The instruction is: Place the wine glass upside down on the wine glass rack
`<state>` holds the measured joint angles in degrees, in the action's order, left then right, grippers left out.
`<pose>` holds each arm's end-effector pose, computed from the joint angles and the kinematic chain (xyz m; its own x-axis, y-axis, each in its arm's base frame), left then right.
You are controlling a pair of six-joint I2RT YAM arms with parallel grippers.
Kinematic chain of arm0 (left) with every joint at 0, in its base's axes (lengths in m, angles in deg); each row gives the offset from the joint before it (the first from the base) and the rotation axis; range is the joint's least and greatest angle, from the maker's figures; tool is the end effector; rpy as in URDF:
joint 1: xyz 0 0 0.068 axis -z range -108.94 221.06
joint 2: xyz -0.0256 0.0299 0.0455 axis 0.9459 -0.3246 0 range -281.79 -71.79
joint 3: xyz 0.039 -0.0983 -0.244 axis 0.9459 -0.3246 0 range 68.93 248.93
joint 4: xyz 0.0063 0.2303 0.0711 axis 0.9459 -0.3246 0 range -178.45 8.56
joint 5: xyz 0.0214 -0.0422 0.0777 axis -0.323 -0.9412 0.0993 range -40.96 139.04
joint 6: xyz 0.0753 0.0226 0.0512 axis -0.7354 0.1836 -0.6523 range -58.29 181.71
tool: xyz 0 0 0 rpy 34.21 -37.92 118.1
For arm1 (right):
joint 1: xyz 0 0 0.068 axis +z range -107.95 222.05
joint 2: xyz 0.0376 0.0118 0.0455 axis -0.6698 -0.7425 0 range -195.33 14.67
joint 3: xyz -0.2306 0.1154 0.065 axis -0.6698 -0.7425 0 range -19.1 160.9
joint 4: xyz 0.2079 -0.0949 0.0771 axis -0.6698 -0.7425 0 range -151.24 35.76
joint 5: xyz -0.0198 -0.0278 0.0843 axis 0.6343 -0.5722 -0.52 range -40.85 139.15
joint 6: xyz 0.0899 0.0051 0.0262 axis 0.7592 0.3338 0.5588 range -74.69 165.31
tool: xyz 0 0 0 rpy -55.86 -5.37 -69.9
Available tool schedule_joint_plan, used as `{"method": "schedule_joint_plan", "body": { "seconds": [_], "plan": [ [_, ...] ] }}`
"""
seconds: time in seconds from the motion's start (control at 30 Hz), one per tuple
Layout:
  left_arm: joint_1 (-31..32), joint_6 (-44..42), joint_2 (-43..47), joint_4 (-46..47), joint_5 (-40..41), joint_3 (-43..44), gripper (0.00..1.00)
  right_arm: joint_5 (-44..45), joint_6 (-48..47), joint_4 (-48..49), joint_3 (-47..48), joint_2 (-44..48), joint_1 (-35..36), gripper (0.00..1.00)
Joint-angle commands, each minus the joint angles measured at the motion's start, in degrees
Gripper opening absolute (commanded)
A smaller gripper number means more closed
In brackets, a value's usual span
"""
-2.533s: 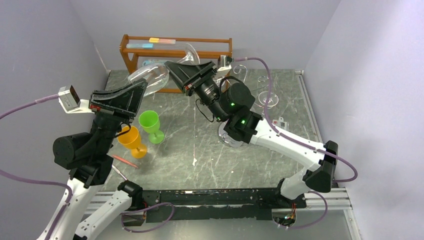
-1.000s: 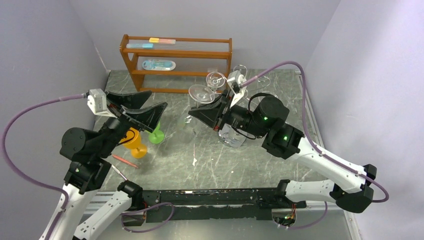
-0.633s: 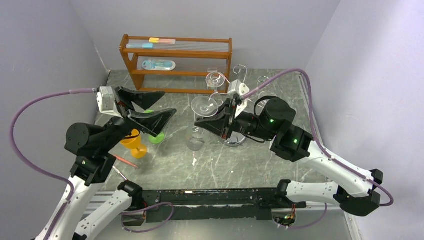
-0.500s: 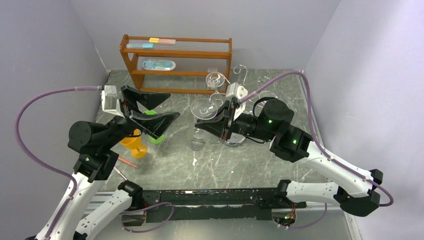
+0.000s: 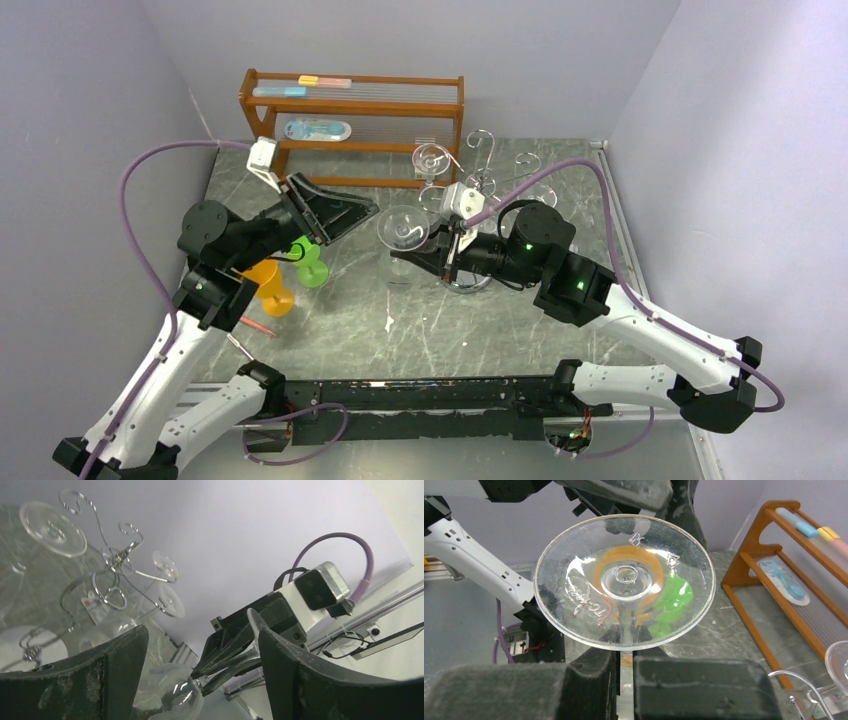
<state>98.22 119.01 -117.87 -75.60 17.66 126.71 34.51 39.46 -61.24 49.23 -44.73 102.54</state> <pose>0.1468 -0.1249 0.4467 -0.5549 -0.5227 -0.6472 0.6749 0.1721 -0.7176 0.1075 0.2335 0.4338 0.1150 0.0030 -0.9934 -0.9597 0.2585 -0.1103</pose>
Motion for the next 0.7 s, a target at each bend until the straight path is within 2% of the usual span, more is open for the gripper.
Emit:
{"method": "schedule_joint_plan", "body": {
  "seconds": [0.0, 0.2, 0.4, 0.53, 0.67],
  "plan": [
    [-0.17, 4.93, -0.83, -3.13, -6.11, 4.25, 0.82, -0.66, -3.36, 3.40, -0.21, 0.45, 0.05, 0.00],
    [-0.19, 7.43, -2.02, -1.51, -12.21, 4.03, 0.62, -1.19, -4.71, 2.56, 0.27, -0.90, 0.06, 0.00],
    [-0.18, 7.36, -0.46, -2.31, -10.84, 3.79, 0.68, -1.01, -4.58, 2.86, -0.04, -1.90, 0.04, 0.00],
    [-0.17, 8.26, -0.88, -3.12, -12.95, 3.32, 0.57, -0.84, -5.14, 2.62, 0.59, -3.14, 0.05, 0.00],
    [-0.18, 6.84, -1.51, -7.73, -15.00, 4.62, 0.44, -0.58, -6.26, 3.19, 1.00, -4.74, 0.06, 0.00]
  ]
}}
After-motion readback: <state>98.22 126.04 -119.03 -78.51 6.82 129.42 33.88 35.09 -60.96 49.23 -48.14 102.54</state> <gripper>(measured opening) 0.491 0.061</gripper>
